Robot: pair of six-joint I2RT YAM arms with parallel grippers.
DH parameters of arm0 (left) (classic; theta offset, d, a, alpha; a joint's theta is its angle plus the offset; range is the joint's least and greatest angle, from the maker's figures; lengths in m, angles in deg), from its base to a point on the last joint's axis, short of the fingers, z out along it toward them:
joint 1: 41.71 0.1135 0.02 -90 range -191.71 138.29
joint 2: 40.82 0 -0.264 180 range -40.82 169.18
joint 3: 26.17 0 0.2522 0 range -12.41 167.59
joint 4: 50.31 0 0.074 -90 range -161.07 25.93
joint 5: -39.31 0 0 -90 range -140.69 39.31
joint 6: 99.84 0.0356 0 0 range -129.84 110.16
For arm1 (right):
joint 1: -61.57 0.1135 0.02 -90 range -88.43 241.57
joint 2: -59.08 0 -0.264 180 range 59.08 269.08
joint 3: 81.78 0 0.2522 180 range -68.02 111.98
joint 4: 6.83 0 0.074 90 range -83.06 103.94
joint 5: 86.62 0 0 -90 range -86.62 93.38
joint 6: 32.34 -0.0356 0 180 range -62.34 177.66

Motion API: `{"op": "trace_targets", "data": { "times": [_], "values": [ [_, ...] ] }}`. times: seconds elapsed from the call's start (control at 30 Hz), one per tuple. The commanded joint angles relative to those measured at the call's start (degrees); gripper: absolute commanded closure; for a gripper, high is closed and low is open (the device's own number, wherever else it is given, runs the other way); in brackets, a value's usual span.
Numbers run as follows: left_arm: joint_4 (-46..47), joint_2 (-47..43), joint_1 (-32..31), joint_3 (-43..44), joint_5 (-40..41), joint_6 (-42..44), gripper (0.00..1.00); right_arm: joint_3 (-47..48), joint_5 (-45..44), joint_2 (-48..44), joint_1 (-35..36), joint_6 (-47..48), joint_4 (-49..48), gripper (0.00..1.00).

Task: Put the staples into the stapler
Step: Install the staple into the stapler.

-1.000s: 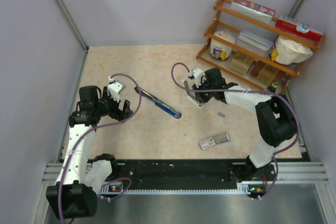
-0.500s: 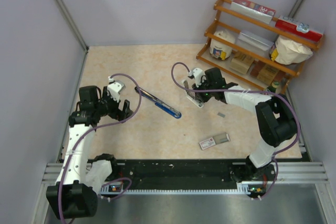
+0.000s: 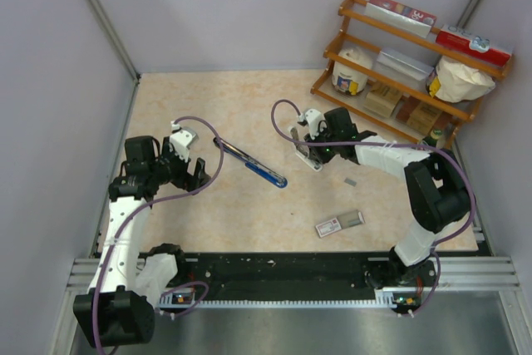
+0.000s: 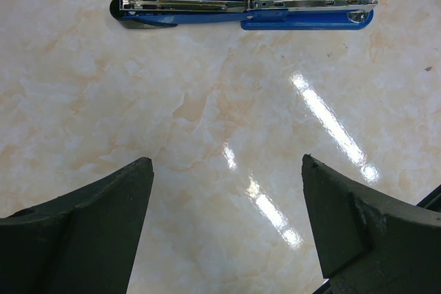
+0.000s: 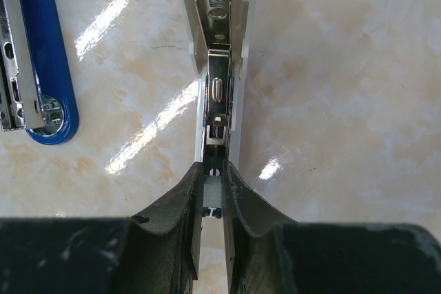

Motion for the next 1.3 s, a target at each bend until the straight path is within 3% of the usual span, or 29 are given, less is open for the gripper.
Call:
{"op": "trace_targets", "data": {
  "times": [0.0, 1.27],
  "values": [
    [1.8, -0.2, 0.5, -0.4, -1.2, -0.2, 0.08, 2.3, 1.2, -0.4, -0.6, 0.4, -0.4, 0.85],
    [1.9, -0.2, 0.5, -0.4, -1.0, -0.2, 0.08, 4.0, 1.0, 1.4, -0.6, 0.7, 2.2, 0.80]
  ]
}}
